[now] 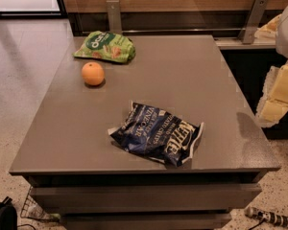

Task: Move blue chip bag near green rice chip bag

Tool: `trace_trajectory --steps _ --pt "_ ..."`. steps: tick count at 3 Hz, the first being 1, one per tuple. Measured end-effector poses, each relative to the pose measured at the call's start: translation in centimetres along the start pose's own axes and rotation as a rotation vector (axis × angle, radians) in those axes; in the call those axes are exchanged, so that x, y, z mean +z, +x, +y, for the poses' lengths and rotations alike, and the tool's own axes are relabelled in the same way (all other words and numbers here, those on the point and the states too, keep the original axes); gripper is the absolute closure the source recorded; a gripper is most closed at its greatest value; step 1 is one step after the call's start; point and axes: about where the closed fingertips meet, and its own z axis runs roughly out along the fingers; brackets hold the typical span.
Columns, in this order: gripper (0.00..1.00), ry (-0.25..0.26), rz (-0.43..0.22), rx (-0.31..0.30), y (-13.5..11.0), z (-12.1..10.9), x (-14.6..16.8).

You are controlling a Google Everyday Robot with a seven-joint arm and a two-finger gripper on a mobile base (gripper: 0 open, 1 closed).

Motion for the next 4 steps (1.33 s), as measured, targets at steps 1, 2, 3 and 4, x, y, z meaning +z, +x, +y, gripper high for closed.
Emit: trace_trajectory --steps 1,2,3,4 --pt "0.0 0.0 0.0 0.0 0.0 0.0 0.0" --pt "0.0 -0.039 -0.043 0.006 -1.6 -0.4 1.5" --pt "0.0 -0.088 -0.117 0.013 -4.4 -1.0 4.0" --pt "0.0 -0.181 -0.229 0.057 -10.5 -0.2 9.1"
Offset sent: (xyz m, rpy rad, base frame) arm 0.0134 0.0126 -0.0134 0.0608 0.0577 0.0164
